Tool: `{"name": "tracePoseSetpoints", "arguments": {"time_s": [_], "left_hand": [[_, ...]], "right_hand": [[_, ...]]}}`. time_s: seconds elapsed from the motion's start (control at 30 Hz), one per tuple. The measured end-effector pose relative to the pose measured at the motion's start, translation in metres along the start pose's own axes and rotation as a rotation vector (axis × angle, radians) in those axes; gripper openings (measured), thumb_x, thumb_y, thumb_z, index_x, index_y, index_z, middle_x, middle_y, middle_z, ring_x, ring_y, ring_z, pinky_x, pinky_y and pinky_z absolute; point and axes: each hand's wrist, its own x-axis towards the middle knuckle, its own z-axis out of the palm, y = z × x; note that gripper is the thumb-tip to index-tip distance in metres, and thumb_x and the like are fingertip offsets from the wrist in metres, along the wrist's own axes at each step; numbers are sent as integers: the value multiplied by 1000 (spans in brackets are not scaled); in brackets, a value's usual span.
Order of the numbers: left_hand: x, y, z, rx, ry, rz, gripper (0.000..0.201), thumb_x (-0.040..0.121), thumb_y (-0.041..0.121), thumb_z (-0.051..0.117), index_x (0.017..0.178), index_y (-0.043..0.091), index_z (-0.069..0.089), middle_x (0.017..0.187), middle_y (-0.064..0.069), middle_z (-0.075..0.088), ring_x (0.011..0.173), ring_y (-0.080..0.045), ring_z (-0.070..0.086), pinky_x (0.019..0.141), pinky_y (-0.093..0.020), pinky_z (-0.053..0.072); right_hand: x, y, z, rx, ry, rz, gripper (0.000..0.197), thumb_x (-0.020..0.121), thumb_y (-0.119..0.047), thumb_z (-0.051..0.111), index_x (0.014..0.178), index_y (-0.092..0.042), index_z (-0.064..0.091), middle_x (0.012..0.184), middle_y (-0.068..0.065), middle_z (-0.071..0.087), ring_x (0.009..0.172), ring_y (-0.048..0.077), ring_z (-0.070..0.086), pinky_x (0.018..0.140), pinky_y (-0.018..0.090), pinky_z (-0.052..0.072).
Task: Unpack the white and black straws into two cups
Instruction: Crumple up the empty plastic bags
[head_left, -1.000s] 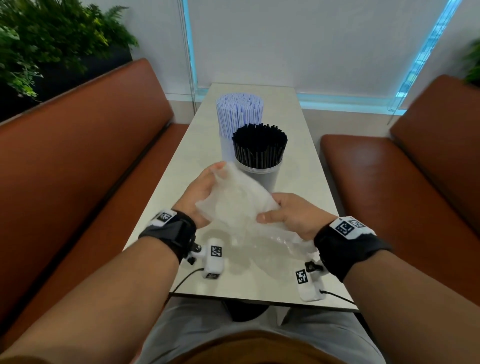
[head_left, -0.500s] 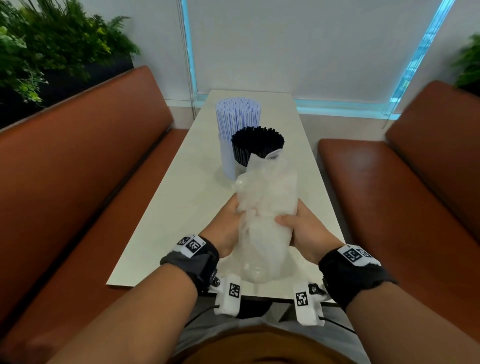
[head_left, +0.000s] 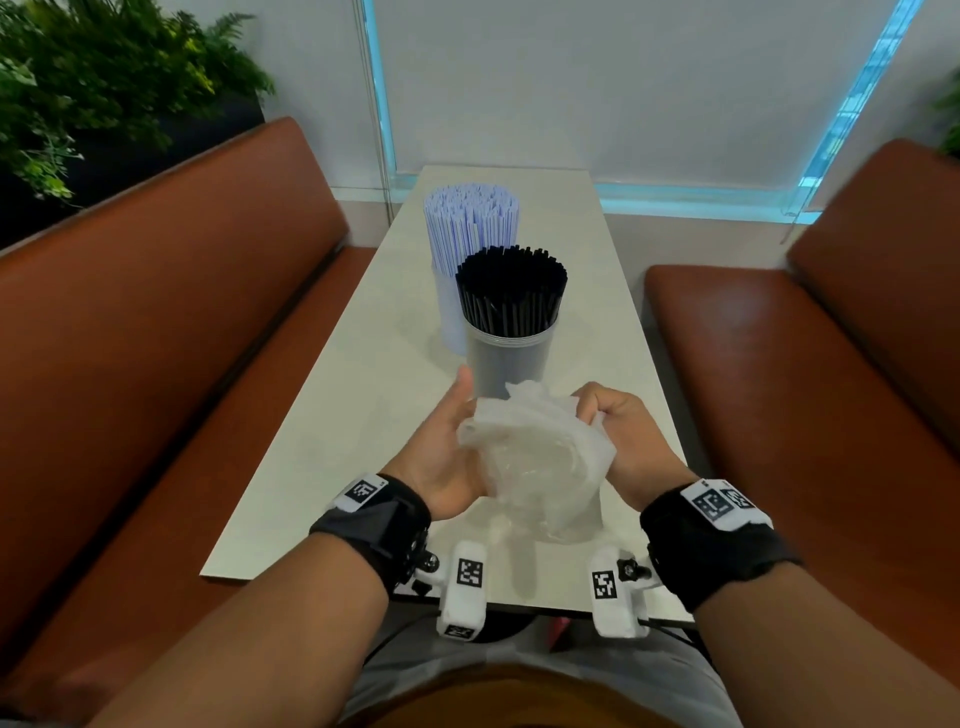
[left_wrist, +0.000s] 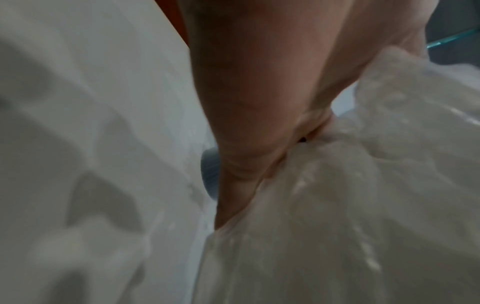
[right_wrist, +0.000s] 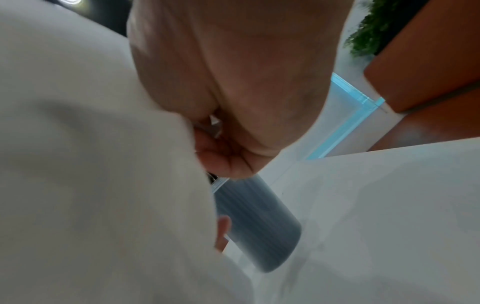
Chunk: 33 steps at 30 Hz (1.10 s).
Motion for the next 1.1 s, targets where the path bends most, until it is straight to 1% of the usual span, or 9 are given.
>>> {"name": "tracePoseSetpoints", "arguments": {"time_s": [0.13, 0.2, 0.3, 0.43, 0.57, 0.7, 0.83, 0.97, 1.1], "left_hand": [[10, -3, 13, 264, 91, 38, 20, 68, 24, 78, 75, 25, 59, 86, 2, 60, 77, -22, 59, 56, -33, 51], [17, -4, 10, 327, 143, 100, 33, 69, 4, 69, 75, 24, 43, 75, 3, 51, 58, -14, 53, 47, -23, 44], [23, 1, 16, 419, 243, 241, 37, 88, -12, 58, 98, 21, 46, 99, -3, 64, 81, -16, 67, 60, -26, 53], [30, 6, 17, 405, 337, 372, 64, 84, 3, 75, 128, 40, 48, 128, -5, 62, 113, -20, 67, 83, -37, 59], [27, 3, 17, 336, 135, 56, 52, 84, 42, 71, 134, 32, 56, 130, -9, 66, 112, -30, 67, 75, -45, 56], [43, -10, 20, 651, 322, 162, 35, 96, 24, 60, 129, 34, 53, 115, -4, 71, 93, -24, 69, 59, -37, 55], [66, -27, 19, 1122, 595, 277, 25, 99, 17, 50, 120, 29, 52, 105, 3, 68, 96, -20, 64, 80, -37, 54], [90, -45, 35, 1299, 574, 331, 22, 96, 11, 45, 111, 25, 52, 93, 2, 64, 83, -20, 61, 66, -33, 49], [117, -51, 62, 1055, 459, 215, 23, 97, 39, 48, 119, 30, 50, 96, 13, 65, 84, -10, 66, 63, -37, 60]], "right_hand": [[8, 1, -3, 254, 109, 88, 24, 78, -2, 63, 77, -24, 71, 84, 8, 66, 79, 26, 63, 77, 38, 52], [12, 5, -10, 522, 100, 244, 18, 96, -19, 54, 100, -23, 71, 96, 12, 70, 89, 30, 69, 84, 43, 54], [10, 8, -16, 358, -127, 398, 45, 96, -52, 47, 118, -22, 72, 117, 8, 73, 107, 28, 70, 81, 44, 59], [8, 18, -21, 285, -210, 410, 52, 81, -31, 77, 129, -16, 66, 126, 12, 70, 114, 32, 67, 91, 46, 54], [8, 20, -18, 318, -58, 275, 45, 91, -11, 71, 134, -10, 59, 126, 13, 69, 117, 33, 66, 91, 43, 57], [6, 23, -3, 45, -29, 207, 34, 88, -21, 69, 122, -20, 66, 109, 7, 73, 94, 22, 71, 67, 39, 58], [11, 37, 9, -179, 71, 412, 36, 96, -35, 51, 123, -11, 55, 109, -3, 48, 75, 20, 68, 51, 30, 53], [17, 49, -7, -243, 264, 390, 20, 104, -23, 45, 113, -9, 35, 100, 16, 62, 83, 31, 65, 66, 46, 54], [20, 57, -50, -173, 367, 365, 16, 101, -9, 50, 111, -9, 37, 92, 7, 61, 84, 28, 60, 67, 38, 51]]}}
